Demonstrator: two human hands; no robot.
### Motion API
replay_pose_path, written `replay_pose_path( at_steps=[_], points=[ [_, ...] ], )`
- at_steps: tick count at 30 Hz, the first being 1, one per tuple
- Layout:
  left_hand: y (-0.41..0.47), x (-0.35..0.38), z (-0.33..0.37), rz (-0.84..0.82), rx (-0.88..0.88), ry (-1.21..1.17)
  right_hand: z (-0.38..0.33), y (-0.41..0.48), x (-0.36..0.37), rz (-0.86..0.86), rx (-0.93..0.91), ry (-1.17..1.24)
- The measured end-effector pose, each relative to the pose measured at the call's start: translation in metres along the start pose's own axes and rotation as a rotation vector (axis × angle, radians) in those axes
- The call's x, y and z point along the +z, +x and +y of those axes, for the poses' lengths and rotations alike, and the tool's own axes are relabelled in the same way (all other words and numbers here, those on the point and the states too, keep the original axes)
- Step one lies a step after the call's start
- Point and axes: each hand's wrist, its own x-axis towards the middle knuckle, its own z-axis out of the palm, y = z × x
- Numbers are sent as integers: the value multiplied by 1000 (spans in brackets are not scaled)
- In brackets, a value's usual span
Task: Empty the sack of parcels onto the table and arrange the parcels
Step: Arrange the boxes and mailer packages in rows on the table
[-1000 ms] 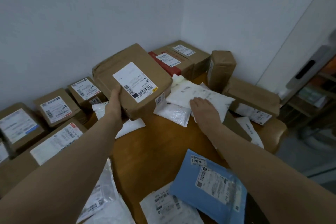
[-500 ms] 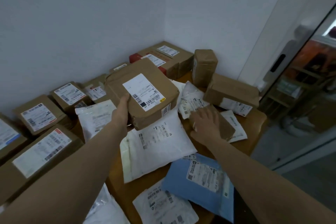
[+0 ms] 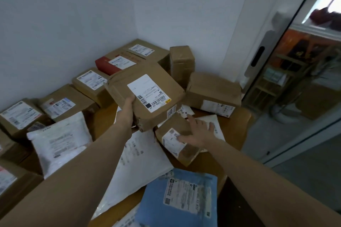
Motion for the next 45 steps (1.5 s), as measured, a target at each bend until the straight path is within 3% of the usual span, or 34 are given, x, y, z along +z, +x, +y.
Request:
replay_pose_path(
  at_steps=[3, 5, 9, 13, 17, 27, 31, 39, 45],
  points=[
    [8, 29, -1, -13, 4, 35, 30, 15, -27, 322, 56, 145],
    [16, 44, -1, -19, 2, 48, 58, 31, -44, 412, 125, 106],
    [33, 70, -4, 5, -13, 101, 101, 57, -75, 328, 268, 70],
    [46, 74, -7, 54, -35, 125, 124, 72, -88, 206, 278, 63],
    [56, 66, -1, 95, -68, 117, 117, 81, -96, 379, 290, -271],
    [72, 33, 28, 290, 10, -49, 14, 161, -150, 487, 33, 94],
    [85, 17, 37, 369, 55, -142, -18, 201, -164, 485, 55, 251],
    [116, 17, 65, 377, 92, -233, -56, 256, -163, 430, 199, 269],
    [143, 20, 81, 373, 64, -214, -49, 249, -160, 466, 142, 313]
  ],
)
